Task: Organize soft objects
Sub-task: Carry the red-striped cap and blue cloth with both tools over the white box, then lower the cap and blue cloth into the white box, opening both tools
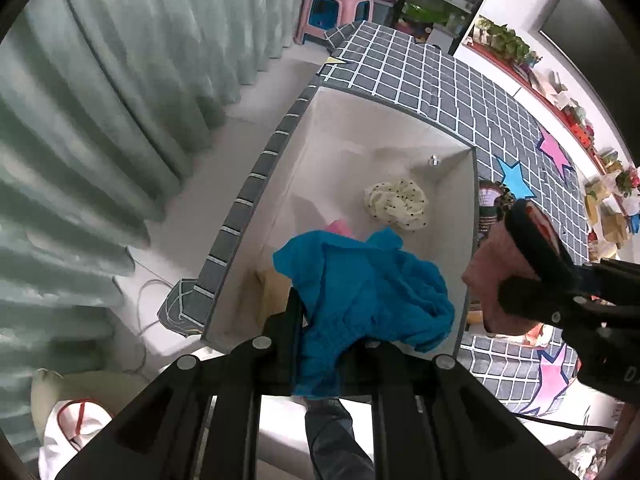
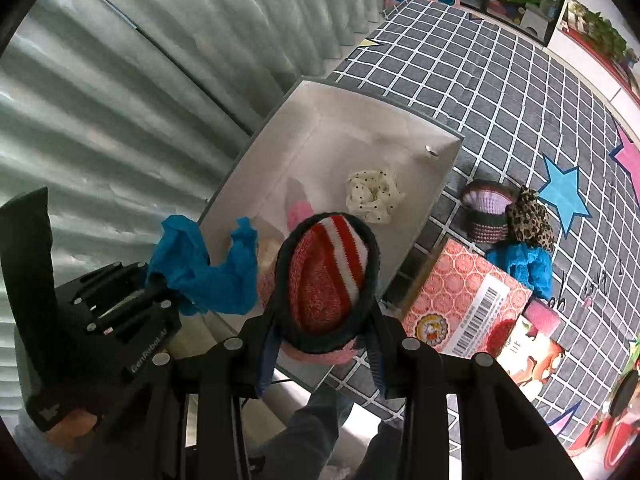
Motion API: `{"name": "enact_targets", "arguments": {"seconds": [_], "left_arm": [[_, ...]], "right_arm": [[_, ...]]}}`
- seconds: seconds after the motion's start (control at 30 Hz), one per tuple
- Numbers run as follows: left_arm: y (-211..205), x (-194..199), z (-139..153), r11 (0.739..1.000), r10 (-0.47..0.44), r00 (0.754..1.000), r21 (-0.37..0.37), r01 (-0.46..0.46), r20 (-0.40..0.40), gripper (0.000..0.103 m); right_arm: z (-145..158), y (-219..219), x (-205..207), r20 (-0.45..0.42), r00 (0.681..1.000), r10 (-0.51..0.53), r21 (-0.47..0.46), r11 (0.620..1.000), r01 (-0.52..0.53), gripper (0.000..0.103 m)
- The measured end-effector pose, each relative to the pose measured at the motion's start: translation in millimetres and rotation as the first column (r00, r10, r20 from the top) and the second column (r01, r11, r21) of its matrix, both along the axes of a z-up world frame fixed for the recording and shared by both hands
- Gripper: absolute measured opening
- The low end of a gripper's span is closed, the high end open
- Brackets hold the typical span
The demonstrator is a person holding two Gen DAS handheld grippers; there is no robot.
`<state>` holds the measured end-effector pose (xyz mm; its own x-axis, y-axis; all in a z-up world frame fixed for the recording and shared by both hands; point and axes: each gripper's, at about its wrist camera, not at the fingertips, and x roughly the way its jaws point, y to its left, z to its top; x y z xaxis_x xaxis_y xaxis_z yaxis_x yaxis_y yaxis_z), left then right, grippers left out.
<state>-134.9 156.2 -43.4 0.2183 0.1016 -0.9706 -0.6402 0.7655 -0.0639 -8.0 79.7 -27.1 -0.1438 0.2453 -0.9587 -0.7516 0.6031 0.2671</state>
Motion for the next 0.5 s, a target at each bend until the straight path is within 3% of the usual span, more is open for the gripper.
{"name": "enact_targets", "arguments": {"seconds": [0.5], "left_arm": [[-2.2, 12.9, -18.2, 1.000, -0.012, 0.999, -0.019, 0.011, -0.051, 0.013]], "right_arm": [[-16.1, 14.8, 11.7, -0.027, 0.999, -0.018, -0.015, 1.000, 0.018, 0.039]]}}
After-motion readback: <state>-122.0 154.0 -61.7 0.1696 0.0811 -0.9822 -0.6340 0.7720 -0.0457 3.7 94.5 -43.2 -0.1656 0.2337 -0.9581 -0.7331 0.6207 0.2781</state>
